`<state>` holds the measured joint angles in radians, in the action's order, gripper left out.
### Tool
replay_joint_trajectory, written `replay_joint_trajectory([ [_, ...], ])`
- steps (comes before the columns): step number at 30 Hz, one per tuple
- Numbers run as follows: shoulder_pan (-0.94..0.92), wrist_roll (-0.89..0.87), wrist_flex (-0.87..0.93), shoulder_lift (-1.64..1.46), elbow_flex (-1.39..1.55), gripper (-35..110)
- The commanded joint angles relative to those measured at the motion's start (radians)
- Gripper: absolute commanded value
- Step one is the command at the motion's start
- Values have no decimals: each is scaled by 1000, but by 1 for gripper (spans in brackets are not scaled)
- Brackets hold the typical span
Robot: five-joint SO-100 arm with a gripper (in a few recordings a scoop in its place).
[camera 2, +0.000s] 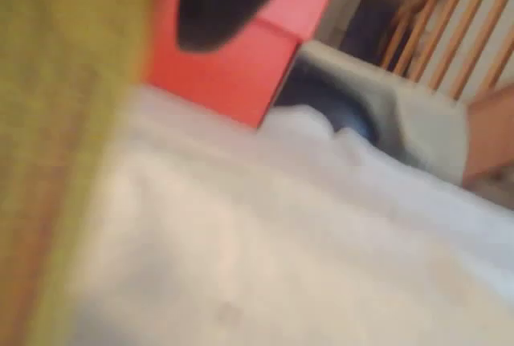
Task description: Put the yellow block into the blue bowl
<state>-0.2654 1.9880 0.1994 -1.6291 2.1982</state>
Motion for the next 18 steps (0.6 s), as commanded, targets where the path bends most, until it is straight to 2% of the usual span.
replay_joint_trajectory([
  [1,2,-6,-74,9,-115,28],
  [6,3,6,-75,17,-133,25],
  [12,5,-8,-75,18,-123,-3],
  [15,0,-9,-75,9,-121,2],
  [18,-3,-35,-75,6,-141,0],
])
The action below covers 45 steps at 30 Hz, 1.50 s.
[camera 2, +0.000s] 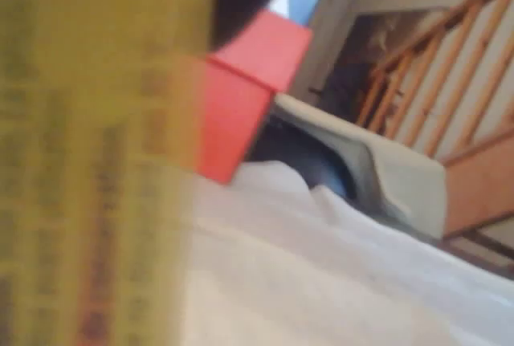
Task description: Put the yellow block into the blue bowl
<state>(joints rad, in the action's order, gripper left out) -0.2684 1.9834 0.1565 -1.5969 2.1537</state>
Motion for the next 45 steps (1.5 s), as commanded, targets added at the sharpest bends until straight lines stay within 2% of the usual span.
replay_joint_trajectory([
  [1,0,-52,-31,-37,-109,-1],
  [5,21,-163,-15,-115,-166,0],
  [8,107,-239,61,-186,-225,0],
  [13,232,-370,305,-316,-344,0],
  [20,383,-434,601,-360,-460,0],
  [27,468,-482,554,-304,-462,0],
  [36,520,-540,308,-120,-460,0],
  [45,535,-543,268,-21,-459,2],
])
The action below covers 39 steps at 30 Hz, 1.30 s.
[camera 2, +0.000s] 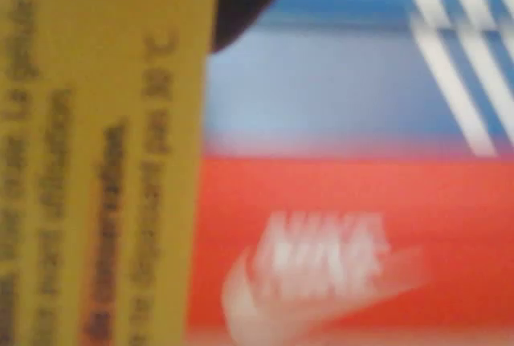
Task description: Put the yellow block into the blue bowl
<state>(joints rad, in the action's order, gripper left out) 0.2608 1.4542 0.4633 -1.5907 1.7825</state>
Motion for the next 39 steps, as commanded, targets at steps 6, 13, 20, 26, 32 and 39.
replay_joint_trajectory([
  [6,-6,-14,-38,-32,-87,22],
  [13,-41,-15,-29,-110,-74,21],
  [20,-101,-89,166,-416,124,0],
  [26,-143,-206,319,-779,385,2],
  [32,-222,-290,376,-1180,723,0],
  [39,-238,-574,293,-1571,1075,0],
])
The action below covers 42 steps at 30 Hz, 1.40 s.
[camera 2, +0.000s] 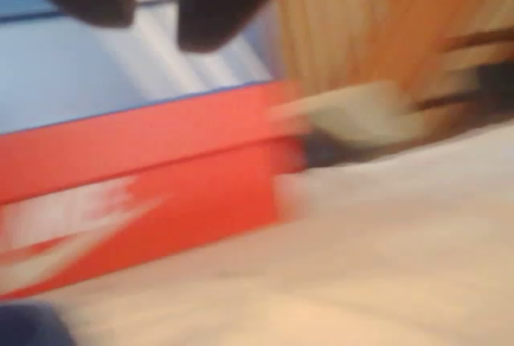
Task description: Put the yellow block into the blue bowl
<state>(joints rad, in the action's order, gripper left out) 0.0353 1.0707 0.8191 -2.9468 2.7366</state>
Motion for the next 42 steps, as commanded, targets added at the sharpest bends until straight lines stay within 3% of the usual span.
replay_joint_trajectory([
  [1,-12,-267,-74,-252,152,0],
  [7,-12,-681,-124,-396,299,0],
  [13,-14,-896,-126,-388,344,0],
  [26,117,-914,-133,-388,393,0],
  [42,121,-916,-123,-376,468,0],
])
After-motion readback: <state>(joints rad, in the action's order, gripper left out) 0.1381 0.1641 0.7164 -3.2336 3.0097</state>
